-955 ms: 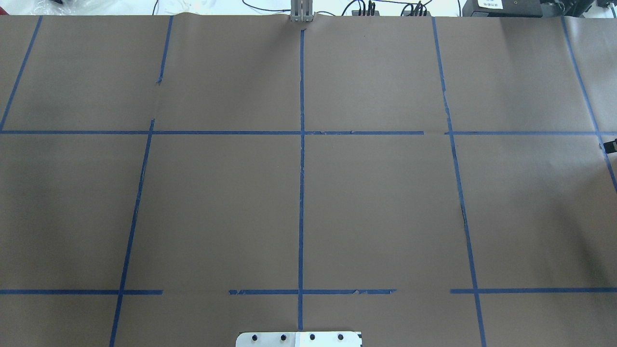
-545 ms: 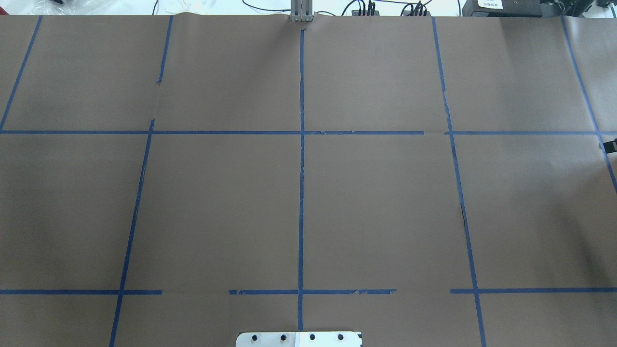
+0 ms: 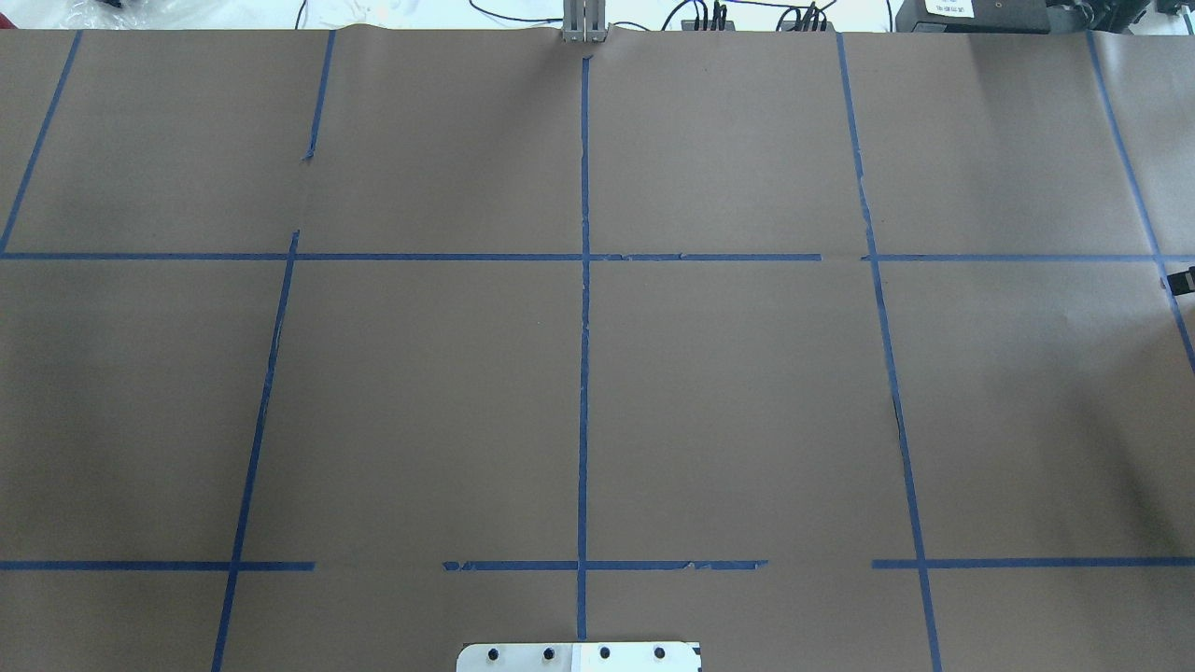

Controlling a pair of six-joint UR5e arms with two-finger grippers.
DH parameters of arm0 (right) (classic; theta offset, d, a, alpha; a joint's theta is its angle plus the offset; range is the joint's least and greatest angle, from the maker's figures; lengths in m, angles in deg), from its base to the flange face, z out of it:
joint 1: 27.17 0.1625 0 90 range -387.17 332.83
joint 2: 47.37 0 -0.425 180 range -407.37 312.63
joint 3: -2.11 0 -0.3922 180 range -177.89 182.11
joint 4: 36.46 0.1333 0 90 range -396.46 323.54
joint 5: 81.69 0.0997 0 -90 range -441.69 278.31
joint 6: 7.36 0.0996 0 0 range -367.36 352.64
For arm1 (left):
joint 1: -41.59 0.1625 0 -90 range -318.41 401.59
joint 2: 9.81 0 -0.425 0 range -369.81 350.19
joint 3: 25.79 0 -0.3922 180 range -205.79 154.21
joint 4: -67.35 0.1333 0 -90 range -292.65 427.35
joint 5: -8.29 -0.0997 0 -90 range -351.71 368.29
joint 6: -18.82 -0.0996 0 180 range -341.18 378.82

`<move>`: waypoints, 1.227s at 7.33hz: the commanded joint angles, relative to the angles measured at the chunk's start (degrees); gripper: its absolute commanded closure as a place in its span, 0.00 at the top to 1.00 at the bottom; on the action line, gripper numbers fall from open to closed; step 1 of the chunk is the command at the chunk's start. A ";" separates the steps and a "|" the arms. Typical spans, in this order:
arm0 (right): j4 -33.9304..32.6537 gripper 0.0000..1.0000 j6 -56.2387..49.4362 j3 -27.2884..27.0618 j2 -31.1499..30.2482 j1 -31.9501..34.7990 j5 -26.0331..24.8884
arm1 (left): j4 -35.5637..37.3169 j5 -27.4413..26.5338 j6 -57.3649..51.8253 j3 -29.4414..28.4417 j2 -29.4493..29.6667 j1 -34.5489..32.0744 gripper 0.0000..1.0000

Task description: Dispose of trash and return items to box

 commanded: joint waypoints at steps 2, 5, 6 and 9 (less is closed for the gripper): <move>-0.42 1.00 4.85 0.00 0.46 0.07 0.53 | 29.09 0.46 -0.86 23.34 -0.65 2.00 1.00; -7.51 1.00 1.62 -0.61 0.02 -2.21 0.88 | 49.87 9.46 -6.25 27.82 -4.43 1.30 1.00; -10.06 1.00 -4.49 -0.62 -0.33 -0.82 1.49 | 52.56 10.81 -5.99 30.60 -4.87 0.08 1.00; -16.85 1.00 -14.66 -0.62 -2.26 4.54 2.64 | 52.94 9.42 1.73 31.24 -5.31 -0.02 1.00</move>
